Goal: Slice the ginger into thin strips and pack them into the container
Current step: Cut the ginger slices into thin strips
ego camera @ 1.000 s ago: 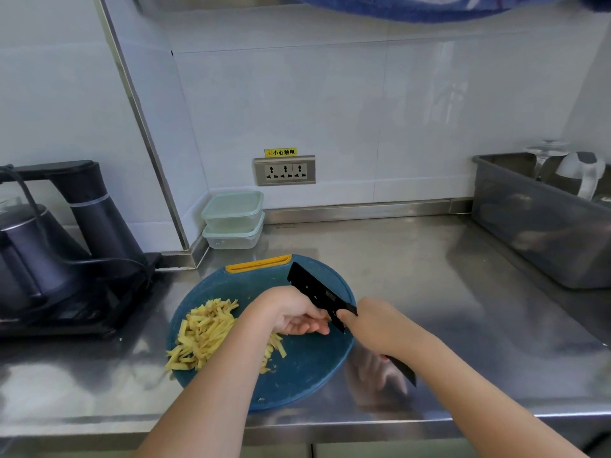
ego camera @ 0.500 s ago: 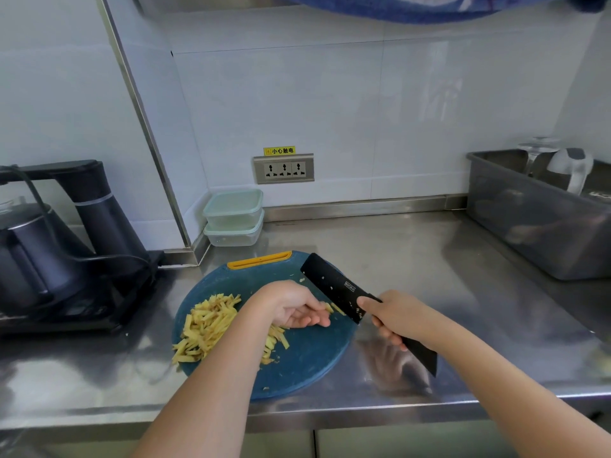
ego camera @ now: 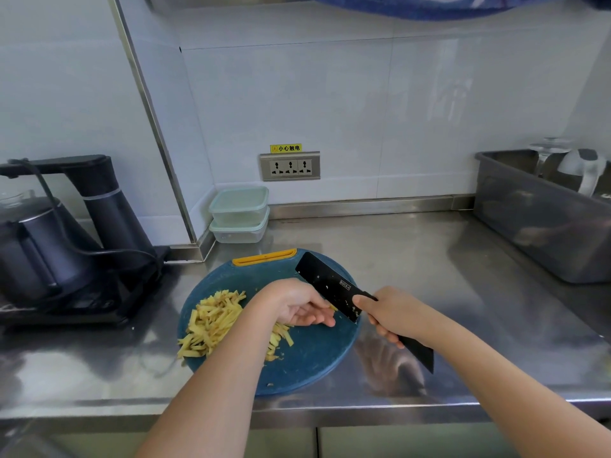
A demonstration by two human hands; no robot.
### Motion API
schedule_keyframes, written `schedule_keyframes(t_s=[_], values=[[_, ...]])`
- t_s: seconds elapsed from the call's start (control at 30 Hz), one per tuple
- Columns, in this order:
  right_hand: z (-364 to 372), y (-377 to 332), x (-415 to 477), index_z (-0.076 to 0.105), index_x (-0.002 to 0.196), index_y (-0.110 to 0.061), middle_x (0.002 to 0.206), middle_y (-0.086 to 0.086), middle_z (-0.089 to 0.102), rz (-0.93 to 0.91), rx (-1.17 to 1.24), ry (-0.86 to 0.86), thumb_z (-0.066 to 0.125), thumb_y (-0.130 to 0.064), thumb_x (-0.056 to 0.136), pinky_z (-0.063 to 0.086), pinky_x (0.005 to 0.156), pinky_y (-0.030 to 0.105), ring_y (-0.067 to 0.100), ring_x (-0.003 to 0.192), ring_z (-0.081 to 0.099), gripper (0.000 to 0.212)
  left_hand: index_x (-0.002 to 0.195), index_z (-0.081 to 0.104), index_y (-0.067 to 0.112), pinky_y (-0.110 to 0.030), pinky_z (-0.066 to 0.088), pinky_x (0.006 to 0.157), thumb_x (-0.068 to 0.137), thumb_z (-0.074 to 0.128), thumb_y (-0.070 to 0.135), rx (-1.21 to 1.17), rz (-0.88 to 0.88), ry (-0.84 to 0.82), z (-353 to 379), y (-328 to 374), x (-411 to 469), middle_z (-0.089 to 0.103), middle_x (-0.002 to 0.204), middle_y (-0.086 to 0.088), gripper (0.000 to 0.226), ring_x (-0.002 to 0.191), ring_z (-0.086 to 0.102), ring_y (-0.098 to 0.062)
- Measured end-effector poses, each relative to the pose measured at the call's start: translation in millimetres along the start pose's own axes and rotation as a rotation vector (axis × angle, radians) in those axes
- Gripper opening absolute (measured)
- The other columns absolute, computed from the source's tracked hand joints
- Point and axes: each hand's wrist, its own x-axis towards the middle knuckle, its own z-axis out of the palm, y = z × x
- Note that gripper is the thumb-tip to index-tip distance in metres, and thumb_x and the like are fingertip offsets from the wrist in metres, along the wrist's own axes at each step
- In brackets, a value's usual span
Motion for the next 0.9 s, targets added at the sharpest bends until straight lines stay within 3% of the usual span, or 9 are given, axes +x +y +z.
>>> schedule_keyframes(t_s=[0.37,0.6,0.73,0.83,0.9], values=[[10,-6,-2,0.045,0.072,-0.010,0.047,0.004,0.048,0.018,-0.054,0.032,0.041,-0.040,0.100,0.039,0.039,0.021,0.012,0.027,0.041,0.042,0.094,0.064,-0.001,-0.012,0.048,0.047,0.096,0.052,0.008,0.027,-0.033,-0.018,-2,3,2,0.073,0.073,-0.011,0.015,0.047,0.060,-0.006],[19,-19,3,0.051,0.075,-0.005,0.051,0.010,0.051,0.018,-0.050,0.042,0.041,-0.033,0.099,0.042,0.041,0.023,0.021,0.038,0.047,0.038,0.092,0.062,-0.002,-0.012,0.047,0.044,0.098,0.048,0.007,0.043,-0.051,-0.022,-1,6,2,0.072,0.069,-0.011,0.018,0.044,0.059,-0.005],[22,-26,4,0.048,0.074,-0.007,0.058,0.011,0.052,0.023,-0.059,0.092,0.042,-0.031,0.100,0.038,0.033,0.019,0.021,0.038,0.050,0.035,0.090,0.062,-0.002,-0.012,0.047,0.044,0.098,0.046,0.006,0.062,-0.054,0.015,2,7,0,0.071,0.066,-0.010,0.019,0.042,0.059,-0.005],[22,-23,-6,0.044,0.072,-0.010,0.060,0.010,0.050,0.020,-0.090,0.073,0.038,-0.026,0.101,0.046,0.042,0.026,0.027,0.047,0.058,0.034,0.090,0.061,-0.002,-0.013,0.048,0.045,0.098,0.047,0.006,0.073,-0.050,0.042,5,8,-4,0.071,0.065,-0.010,0.019,0.043,0.060,-0.006],[20,-13,-12,0.047,0.074,-0.008,0.054,0.009,0.049,0.050,-0.014,0.052,0.040,-0.032,0.101,0.043,0.041,0.023,0.021,0.039,0.050,0.036,0.090,0.061,-0.002,-0.013,0.049,0.046,0.098,0.047,0.006,0.078,-0.050,0.054,7,9,-7,0.071,0.064,-0.011,0.018,0.044,0.061,-0.007]])
